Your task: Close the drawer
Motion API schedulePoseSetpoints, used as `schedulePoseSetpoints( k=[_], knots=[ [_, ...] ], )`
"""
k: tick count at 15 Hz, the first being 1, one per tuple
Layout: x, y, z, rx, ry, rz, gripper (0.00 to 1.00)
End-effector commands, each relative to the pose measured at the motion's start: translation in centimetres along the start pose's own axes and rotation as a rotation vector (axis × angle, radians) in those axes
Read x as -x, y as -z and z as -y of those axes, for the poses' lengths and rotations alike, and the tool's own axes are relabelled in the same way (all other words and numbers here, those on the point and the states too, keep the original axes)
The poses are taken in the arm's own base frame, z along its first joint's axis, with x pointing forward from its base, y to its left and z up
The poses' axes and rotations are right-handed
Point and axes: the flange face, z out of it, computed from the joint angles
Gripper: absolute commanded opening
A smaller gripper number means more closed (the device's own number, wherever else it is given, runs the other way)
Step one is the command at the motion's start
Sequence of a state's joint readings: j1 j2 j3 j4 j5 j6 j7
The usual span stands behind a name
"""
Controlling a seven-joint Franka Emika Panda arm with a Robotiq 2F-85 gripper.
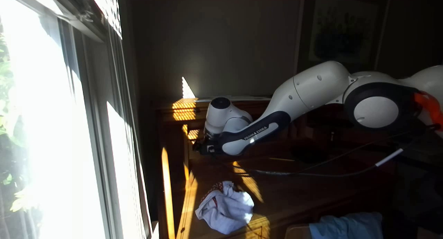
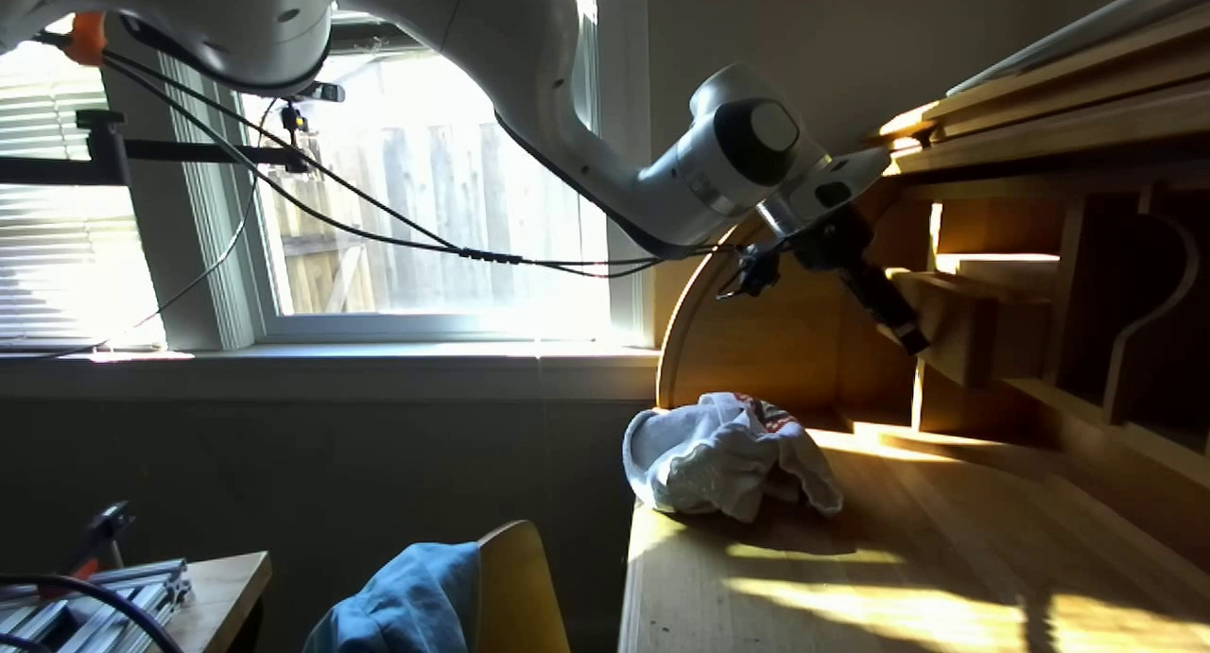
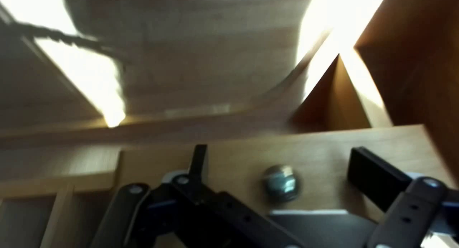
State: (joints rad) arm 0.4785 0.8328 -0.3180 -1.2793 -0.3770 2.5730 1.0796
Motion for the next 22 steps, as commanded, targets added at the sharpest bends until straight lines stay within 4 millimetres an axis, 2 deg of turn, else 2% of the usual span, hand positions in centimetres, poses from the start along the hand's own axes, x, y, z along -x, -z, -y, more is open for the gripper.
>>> schedulePoseSetpoints(
  k=[1, 2, 3, 5, 9, 14, 17, 22],
  knots=[
    [-8.3, 0.4, -3.7, 0.011, 0.060, -0.185, 1.00],
    [-10.1, 0.6, -4.8, 0.017, 0.080, -0.216, 1.00],
    [-10.4, 0.4, -5.0, 0.013, 0.104, -0.217, 1.00],
    [-9.9, 0.2, -4.7, 0.009, 0.125, -0.220, 1.00],
    [-9.1, 0.6, -3.9, 0.045, -0.011, -0.137, 1.00],
    [-8.5, 4.0, -3.5, 0.194, -0.144, 0.018, 1.00],
    [-8.9, 6.1, -3.9, 0.252, -0.146, 0.112, 1.00],
    [-6.5, 7.8, -3.5, 0.254, -0.072, 0.358, 1.00]
  ],
)
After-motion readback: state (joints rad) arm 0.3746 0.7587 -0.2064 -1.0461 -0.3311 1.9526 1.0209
